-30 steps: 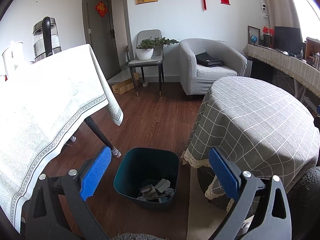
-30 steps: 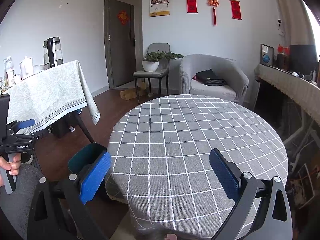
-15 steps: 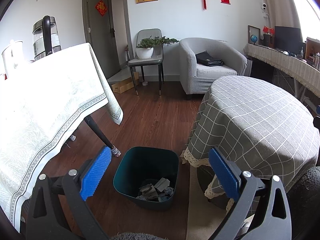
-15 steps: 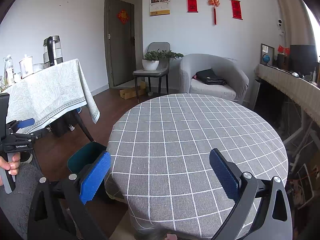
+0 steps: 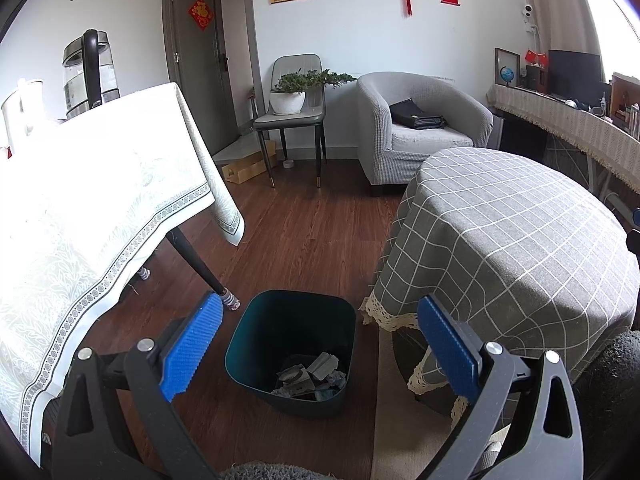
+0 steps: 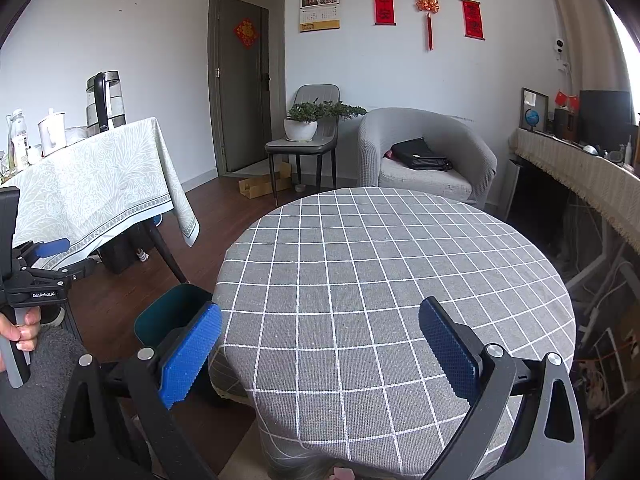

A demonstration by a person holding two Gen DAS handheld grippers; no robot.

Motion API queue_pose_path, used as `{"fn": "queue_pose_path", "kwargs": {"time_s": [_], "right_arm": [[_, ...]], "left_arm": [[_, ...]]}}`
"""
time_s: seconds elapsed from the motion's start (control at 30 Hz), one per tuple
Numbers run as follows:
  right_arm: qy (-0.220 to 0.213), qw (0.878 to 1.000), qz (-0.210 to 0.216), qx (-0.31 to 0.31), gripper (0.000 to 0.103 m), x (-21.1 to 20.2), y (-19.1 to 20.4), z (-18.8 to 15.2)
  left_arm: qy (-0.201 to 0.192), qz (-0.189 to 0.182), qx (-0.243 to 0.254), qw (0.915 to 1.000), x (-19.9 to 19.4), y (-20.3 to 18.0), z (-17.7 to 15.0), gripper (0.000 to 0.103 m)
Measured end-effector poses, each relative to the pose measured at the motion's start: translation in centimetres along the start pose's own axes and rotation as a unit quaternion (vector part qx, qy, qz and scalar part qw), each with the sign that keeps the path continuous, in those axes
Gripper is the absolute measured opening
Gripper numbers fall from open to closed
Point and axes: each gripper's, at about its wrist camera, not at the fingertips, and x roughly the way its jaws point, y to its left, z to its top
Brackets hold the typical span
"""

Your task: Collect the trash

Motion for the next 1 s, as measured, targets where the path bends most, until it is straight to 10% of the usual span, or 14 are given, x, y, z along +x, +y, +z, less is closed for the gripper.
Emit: {"fn": "queue_pose_path", "kwargs": {"time_s": [1.0], "right_arm": [[0.0,1.0,-0.001,-0.002,0.1,0.02,0.05,-0.01]], "left_arm": [[0.002,-0.001,0.007,1.0,0.05,-0.14,-0.01,0.1]]}}
